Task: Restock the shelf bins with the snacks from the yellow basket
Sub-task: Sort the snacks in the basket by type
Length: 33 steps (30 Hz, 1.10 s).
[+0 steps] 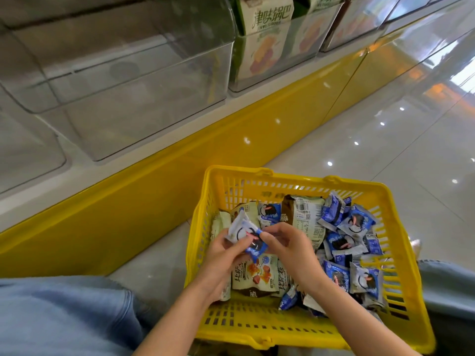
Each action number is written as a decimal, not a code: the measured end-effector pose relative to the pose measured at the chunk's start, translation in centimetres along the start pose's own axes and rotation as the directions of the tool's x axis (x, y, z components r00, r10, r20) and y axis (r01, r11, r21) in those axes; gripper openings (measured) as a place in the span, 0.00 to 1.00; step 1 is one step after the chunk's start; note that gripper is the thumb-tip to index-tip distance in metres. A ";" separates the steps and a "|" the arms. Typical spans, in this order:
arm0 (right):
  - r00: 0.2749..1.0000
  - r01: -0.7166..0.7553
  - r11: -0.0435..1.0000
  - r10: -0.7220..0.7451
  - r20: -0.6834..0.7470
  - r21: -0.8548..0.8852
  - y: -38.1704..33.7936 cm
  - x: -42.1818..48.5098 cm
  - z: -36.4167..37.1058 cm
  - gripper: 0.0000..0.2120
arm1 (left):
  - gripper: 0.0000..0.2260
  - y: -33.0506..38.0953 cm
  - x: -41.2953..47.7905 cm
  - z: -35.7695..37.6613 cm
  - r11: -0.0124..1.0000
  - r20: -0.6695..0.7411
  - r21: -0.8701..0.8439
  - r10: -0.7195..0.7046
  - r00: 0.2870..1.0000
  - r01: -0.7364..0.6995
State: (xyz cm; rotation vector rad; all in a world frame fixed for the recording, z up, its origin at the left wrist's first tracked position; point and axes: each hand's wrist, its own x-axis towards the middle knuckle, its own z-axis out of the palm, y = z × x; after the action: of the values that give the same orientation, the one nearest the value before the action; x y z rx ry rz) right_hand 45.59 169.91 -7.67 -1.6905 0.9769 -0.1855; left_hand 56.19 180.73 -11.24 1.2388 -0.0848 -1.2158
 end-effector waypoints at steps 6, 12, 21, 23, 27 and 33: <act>0.999 0.038 0.944 -0.038 0.006 -0.327 2.1 6.3 1.4 0.19 | 0.19 1.1 1.0 -1.2 0.994 -0.168 -0.043 0.096 0.981 -0.105; 0.985 0.009 0.706 0.116 0.129 -0.709 5.7 10.9 0.6 0.40 | 0.17 0.9 1.1 -1.8 0.997 -0.144 0.020 0.082 0.986 -0.080; 0.979 0.096 0.349 0.134 0.151 -0.932 6.7 11.9 -0.2 0.38 | 0.20 0.6 1.1 -2.1 0.986 -0.146 0.160 0.076 0.986 -0.052; 0.978 0.108 0.350 0.129 0.162 -0.930 6.9 11.5 0.1 0.37 | 0.20 0.5 1.2 -2.1 0.984 -0.148 0.170 0.073 0.986 -0.048; 0.991 0.073 0.516 0.060 0.121 -0.853 7.0 9.9 0.5 0.31 | 0.10 0.3 1.5 -2.1 0.979 -0.170 0.199 0.077 0.982 -0.042; 0.998 0.037 0.720 0.006 0.060 -0.693 5.5 5.0 -0.6 0.33 | 0.08 -0.2 1.4 -1.5 0.964 -0.203 0.264 0.071 0.977 -0.015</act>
State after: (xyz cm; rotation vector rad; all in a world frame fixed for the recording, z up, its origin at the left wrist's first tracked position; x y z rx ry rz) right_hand 45.74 165.86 -13.97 -2.3789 1.0592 0.2662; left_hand 57.61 180.78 -12.74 1.5825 -0.1186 -1.0513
